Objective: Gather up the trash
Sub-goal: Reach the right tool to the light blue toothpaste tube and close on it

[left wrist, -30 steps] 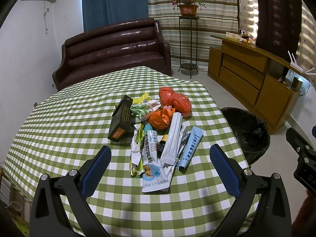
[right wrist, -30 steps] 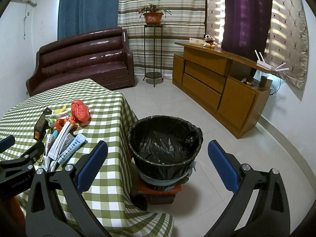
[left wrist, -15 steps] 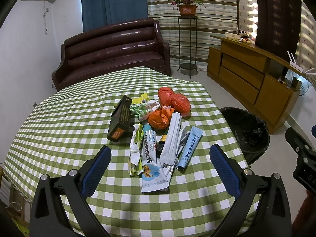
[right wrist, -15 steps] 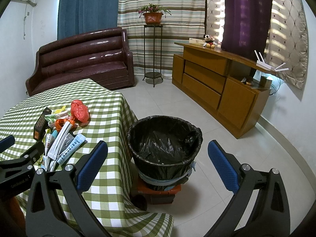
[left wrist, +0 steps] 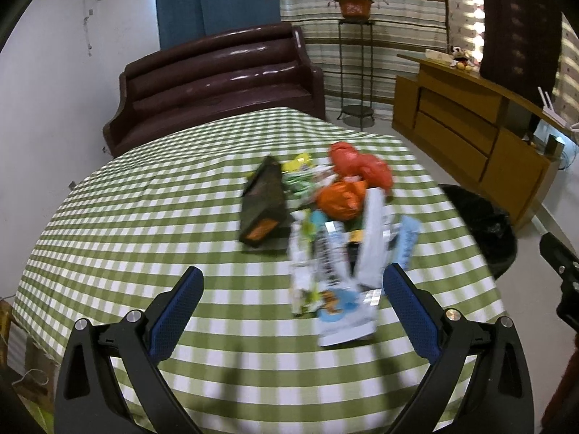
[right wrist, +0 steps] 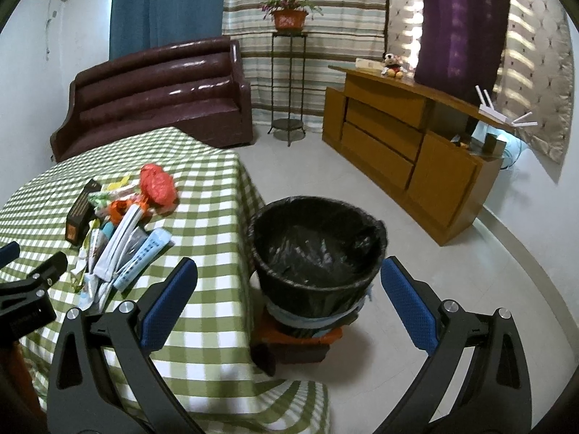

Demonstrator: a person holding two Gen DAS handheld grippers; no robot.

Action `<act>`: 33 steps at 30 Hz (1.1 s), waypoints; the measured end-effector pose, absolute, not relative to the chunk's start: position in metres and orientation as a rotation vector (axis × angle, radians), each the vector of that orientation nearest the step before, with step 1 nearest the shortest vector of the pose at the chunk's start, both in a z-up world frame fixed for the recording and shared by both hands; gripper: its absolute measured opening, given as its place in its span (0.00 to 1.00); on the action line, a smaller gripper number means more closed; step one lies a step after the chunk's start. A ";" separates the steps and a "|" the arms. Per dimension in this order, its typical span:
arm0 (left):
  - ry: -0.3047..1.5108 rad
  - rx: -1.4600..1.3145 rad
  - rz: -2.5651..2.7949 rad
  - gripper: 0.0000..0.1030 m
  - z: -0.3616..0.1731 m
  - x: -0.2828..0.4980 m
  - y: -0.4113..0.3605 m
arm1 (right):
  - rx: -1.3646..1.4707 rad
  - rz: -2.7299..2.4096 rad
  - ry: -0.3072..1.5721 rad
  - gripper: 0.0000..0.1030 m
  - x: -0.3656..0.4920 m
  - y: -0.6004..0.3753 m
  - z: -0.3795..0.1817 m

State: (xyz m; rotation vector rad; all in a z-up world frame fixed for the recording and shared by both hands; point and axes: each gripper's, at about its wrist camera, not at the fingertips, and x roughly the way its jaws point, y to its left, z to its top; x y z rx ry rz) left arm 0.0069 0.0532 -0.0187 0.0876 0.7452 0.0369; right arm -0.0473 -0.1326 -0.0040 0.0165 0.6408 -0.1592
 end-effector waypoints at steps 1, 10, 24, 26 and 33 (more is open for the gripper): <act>0.746 0.092 0.045 0.94 -0.020 0.007 0.060 | 0.014 -0.152 0.649 0.96 -0.046 -0.128 -0.006; 0.739 0.122 0.105 0.94 -0.026 0.004 0.104 | 0.023 -0.083 0.728 0.75 -0.024 -0.080 -0.018; 0.803 0.077 0.101 0.94 -0.046 0.012 0.141 | -0.085 -0.059 0.820 0.74 0.014 -0.014 -0.044; 0.808 0.068 0.095 0.94 -0.047 0.015 0.144 | -0.099 -0.068 0.837 0.73 0.017 -0.013 -0.048; 0.824 0.048 0.081 0.94 -0.052 0.022 0.148 | -0.108 -0.103 0.850 0.69 0.020 -0.019 -0.049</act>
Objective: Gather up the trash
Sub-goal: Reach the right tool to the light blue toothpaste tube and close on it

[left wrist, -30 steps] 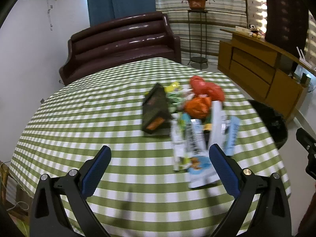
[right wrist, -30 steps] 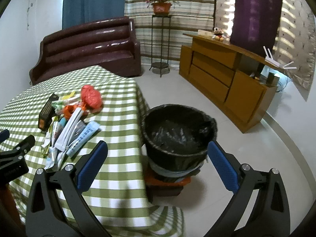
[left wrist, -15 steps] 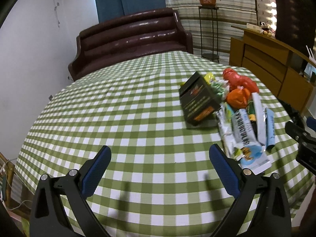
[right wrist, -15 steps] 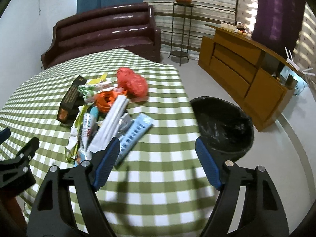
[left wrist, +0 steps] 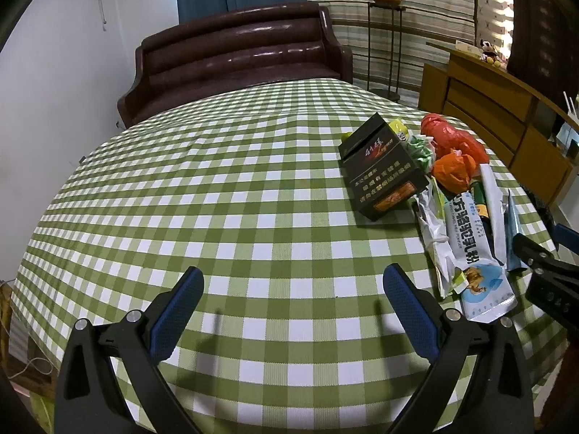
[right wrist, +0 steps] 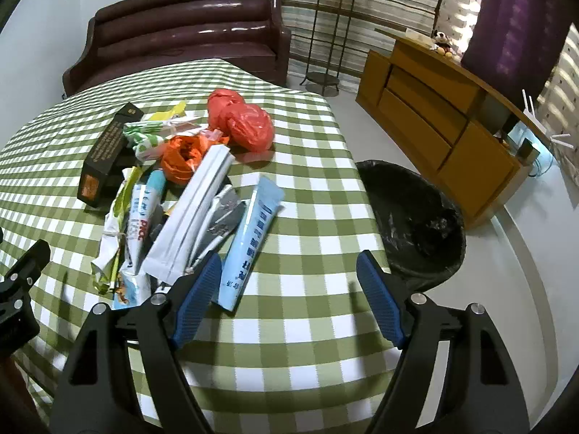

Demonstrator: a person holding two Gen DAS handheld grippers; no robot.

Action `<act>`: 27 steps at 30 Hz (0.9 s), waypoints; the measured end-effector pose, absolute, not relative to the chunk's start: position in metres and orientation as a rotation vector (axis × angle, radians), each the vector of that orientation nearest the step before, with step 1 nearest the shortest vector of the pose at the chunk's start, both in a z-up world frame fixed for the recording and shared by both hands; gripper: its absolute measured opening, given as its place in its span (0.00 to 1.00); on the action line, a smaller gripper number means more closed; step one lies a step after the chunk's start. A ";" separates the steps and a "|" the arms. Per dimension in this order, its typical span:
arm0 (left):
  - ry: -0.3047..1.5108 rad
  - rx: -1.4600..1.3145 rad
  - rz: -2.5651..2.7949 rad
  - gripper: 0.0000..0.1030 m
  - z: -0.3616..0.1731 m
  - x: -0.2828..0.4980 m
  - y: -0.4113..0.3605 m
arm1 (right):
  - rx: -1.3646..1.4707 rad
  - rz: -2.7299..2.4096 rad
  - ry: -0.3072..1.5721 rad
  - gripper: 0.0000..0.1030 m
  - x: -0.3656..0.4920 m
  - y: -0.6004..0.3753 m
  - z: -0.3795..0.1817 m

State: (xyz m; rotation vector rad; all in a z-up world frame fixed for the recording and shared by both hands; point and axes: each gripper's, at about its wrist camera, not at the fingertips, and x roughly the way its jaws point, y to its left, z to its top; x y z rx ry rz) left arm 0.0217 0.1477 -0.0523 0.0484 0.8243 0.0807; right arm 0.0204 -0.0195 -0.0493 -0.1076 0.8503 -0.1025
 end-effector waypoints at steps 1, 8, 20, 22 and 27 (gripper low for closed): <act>0.827 0.046 0.080 0.94 -0.053 0.022 0.148 | -0.105 -0.100 0.852 0.68 0.021 -0.021 -0.049; 0.837 0.034 0.070 0.94 -0.055 0.026 0.150 | -0.107 -0.100 0.854 0.64 0.029 -0.022 -0.049; 0.842 0.030 0.069 0.94 -0.057 0.033 0.151 | -0.070 -0.064 0.881 0.47 0.045 -0.019 -0.054; 0.845 0.028 0.067 0.94 -0.058 0.034 0.152 | -0.062 -0.059 0.884 0.41 0.046 -0.020 -0.054; 0.850 0.028 0.065 0.94 -0.059 0.035 0.153 | -0.036 -0.039 0.894 0.28 0.048 -0.023 -0.056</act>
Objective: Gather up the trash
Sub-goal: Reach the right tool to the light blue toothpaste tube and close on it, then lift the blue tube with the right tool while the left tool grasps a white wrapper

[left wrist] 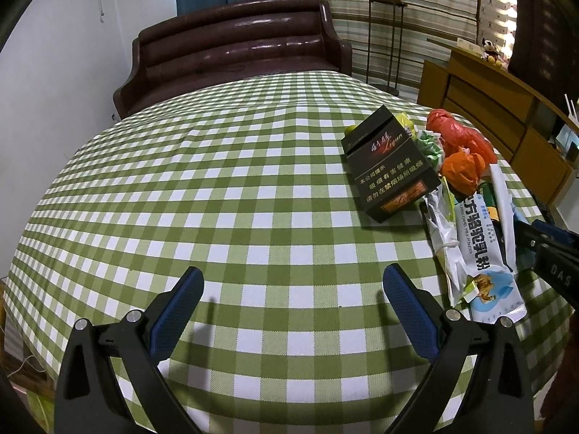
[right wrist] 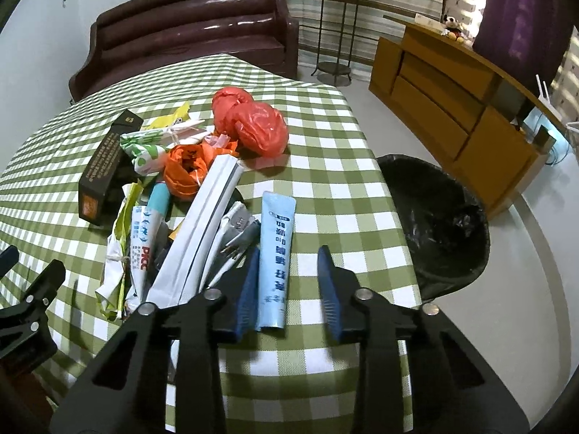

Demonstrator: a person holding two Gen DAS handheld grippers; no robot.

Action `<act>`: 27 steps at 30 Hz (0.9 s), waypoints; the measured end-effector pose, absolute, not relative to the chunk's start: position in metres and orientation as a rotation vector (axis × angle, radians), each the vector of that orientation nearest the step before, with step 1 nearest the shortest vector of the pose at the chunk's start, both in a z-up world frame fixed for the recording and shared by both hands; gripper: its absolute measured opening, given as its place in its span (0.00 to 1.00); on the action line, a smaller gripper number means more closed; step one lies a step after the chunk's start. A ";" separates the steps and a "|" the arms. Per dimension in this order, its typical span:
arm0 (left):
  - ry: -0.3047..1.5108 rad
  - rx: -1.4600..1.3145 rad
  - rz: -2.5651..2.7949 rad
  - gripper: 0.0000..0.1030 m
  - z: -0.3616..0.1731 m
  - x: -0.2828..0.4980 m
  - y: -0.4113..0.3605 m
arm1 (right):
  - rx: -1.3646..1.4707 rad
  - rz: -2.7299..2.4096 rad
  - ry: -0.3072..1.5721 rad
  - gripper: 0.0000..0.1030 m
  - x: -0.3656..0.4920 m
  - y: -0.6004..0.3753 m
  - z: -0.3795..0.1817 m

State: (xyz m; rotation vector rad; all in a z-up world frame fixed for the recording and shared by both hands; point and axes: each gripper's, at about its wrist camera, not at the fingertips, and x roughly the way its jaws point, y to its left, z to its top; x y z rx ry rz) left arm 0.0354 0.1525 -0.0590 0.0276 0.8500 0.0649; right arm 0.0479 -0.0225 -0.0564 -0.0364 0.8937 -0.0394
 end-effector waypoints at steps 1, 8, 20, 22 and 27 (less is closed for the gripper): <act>0.851 0.027 0.064 0.94 -0.059 0.036 0.152 | -0.033 -0.034 0.894 0.26 0.048 -0.022 -0.057; 0.854 0.025 0.052 0.94 -0.058 0.039 0.149 | -0.014 -0.001 0.889 0.15 0.048 -0.022 -0.059; 0.866 0.015 -0.009 0.94 -0.052 0.043 0.121 | 0.047 0.001 0.842 0.14 0.032 -0.048 -0.045; 0.872 0.014 -0.024 0.94 -0.051 0.045 0.115 | 0.053 0.000 0.835 0.14 0.030 -0.053 -0.044; 0.885 0.021 -0.034 0.94 -0.052 0.051 0.102 | 0.068 -0.006 0.822 0.14 0.025 -0.070 -0.041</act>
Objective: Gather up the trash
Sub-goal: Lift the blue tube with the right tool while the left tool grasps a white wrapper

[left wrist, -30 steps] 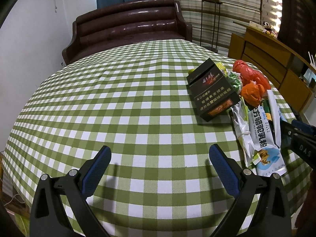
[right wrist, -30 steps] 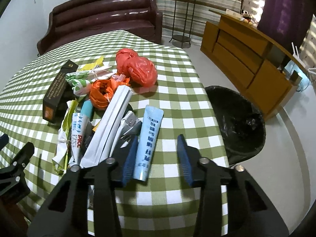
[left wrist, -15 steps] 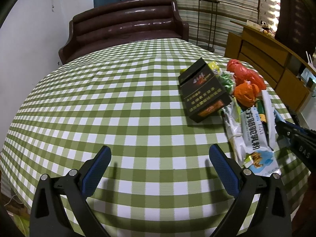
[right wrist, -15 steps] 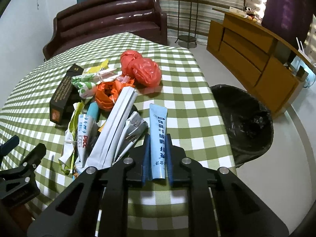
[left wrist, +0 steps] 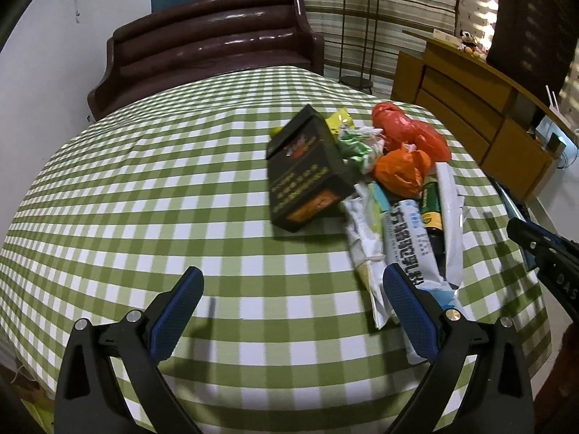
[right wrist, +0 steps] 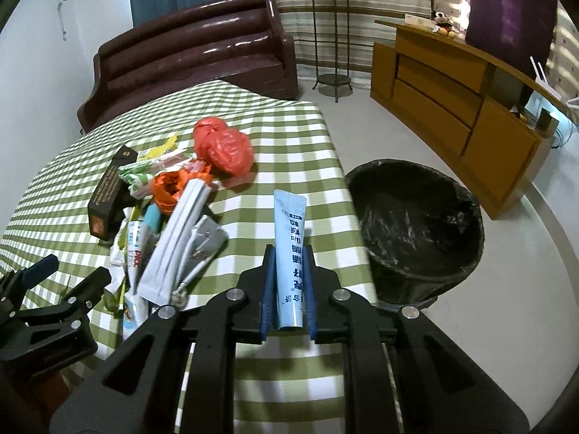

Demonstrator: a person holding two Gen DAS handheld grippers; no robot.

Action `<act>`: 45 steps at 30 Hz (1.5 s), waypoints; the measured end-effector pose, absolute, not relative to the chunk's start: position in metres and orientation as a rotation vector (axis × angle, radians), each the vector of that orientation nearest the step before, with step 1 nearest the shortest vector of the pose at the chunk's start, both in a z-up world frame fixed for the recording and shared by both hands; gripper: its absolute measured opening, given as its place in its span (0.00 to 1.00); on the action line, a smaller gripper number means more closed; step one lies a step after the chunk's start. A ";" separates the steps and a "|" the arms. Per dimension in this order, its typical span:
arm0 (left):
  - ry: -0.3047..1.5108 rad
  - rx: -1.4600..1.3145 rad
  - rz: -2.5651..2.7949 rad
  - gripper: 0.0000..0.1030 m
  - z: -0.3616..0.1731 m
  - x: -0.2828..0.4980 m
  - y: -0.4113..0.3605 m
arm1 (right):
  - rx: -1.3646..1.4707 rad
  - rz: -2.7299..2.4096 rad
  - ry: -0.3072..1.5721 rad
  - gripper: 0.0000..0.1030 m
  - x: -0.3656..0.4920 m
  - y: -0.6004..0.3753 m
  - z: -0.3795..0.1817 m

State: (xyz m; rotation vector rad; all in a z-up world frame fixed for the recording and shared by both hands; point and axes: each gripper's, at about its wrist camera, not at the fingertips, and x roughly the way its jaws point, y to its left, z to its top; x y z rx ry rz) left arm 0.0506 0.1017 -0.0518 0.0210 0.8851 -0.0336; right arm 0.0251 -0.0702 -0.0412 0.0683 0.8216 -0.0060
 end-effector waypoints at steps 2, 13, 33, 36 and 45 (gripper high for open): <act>0.889 0.024 -0.031 0.94 -0.052 0.052 0.098 | 0.069 -0.008 0.820 0.14 0.024 -0.075 -0.041; 0.878 0.010 -0.024 0.94 -0.040 0.053 0.091 | 0.092 0.004 0.821 0.14 0.020 -0.092 -0.045; 0.918 0.092 -0.098 0.32 -0.058 0.047 0.083 | 0.103 0.012 0.831 0.14 0.015 -0.098 -0.049; 0.911 0.110 -0.098 0.19 -0.058 0.043 0.081 | 0.104 0.012 0.830 0.14 0.016 -0.099 -0.047; 0.896 0.122 -0.093 0.18 -0.056 0.026 0.087 | 0.105 0.011 0.824 0.14 0.014 -0.100 -0.044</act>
